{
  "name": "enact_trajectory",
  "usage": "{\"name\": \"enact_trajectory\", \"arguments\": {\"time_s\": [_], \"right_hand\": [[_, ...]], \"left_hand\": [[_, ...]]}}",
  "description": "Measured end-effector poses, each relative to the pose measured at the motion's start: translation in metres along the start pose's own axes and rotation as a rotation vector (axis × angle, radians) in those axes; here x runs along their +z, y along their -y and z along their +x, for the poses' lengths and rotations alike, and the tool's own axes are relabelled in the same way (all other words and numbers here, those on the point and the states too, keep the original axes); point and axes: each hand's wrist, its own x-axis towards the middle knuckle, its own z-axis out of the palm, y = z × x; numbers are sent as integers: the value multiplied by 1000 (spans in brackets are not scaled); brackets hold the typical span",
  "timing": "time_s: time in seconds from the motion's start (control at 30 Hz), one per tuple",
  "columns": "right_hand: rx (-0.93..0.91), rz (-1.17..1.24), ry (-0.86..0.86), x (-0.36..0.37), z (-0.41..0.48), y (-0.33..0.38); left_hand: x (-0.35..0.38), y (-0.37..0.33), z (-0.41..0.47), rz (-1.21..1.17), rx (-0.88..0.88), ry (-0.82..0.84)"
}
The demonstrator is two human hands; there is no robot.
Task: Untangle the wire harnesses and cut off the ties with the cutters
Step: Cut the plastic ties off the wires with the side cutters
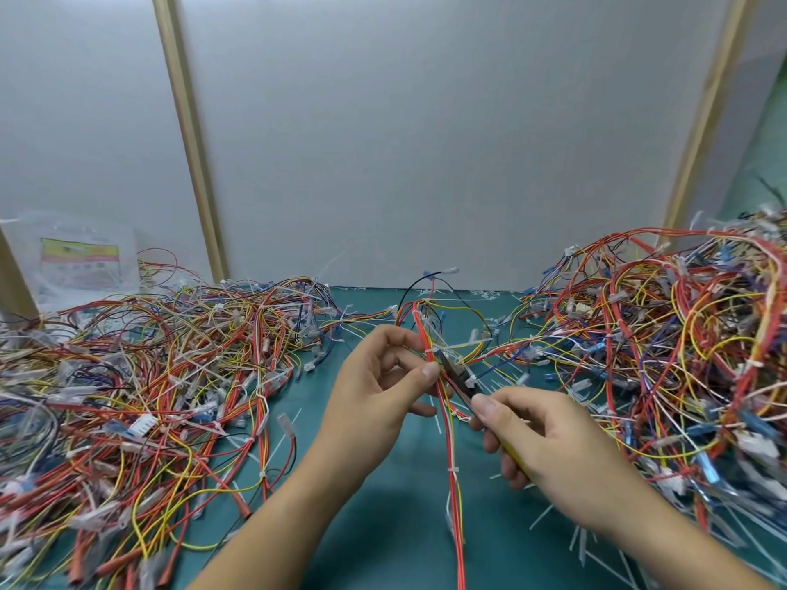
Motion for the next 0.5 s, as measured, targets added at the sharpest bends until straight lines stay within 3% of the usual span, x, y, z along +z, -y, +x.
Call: {"name": "enact_trajectory", "arguments": {"time_s": [0.5], "right_hand": [[14, 7, 16, 0, 0, 0]], "left_hand": [[-1, 1, 0, 6, 21, 24]]}}
